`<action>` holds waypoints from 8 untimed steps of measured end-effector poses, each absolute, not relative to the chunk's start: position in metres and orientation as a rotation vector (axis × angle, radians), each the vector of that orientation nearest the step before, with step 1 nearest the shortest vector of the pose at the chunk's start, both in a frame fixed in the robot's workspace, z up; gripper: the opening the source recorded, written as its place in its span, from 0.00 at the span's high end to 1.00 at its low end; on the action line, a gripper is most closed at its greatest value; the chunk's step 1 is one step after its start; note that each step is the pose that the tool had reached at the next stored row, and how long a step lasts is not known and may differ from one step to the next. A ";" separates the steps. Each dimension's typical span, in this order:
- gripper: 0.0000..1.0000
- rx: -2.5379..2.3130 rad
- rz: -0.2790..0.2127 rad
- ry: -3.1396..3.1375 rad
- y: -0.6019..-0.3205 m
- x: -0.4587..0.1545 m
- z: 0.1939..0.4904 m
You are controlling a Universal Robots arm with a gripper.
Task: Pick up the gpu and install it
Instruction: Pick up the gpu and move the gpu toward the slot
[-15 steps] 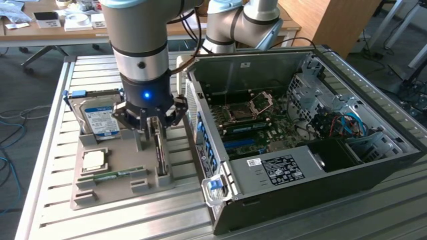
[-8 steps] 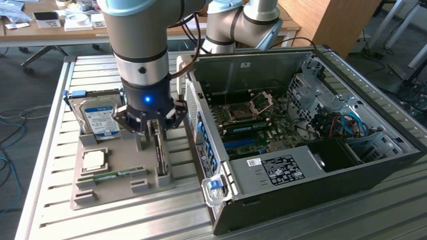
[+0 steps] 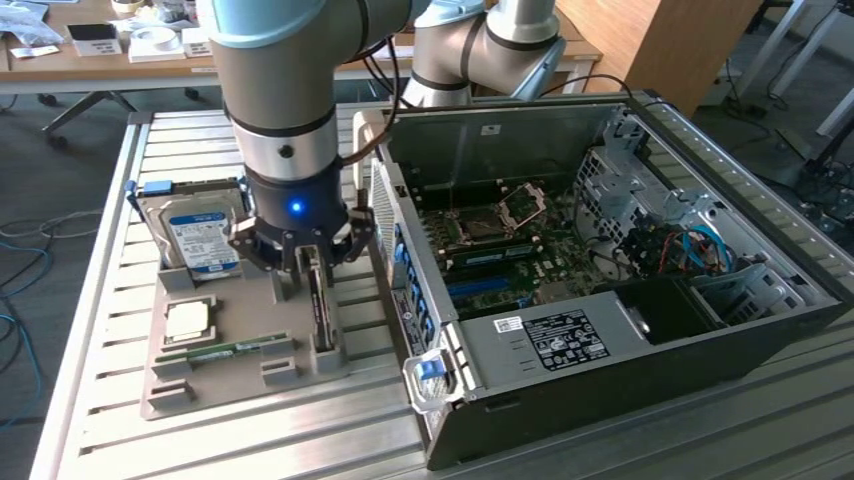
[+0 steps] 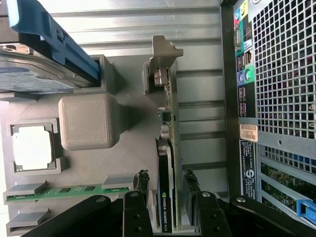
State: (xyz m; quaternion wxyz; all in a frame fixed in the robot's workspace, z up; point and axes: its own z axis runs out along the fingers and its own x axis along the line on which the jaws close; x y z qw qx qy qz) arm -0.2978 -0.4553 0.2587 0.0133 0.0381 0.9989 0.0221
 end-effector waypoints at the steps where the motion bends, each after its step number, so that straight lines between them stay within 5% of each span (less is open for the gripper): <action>1: 0.58 0.119 0.069 3.112 -0.455 -0.298 0.257; 8: 0.58 0.118 0.069 3.112 -0.455 -0.297 0.252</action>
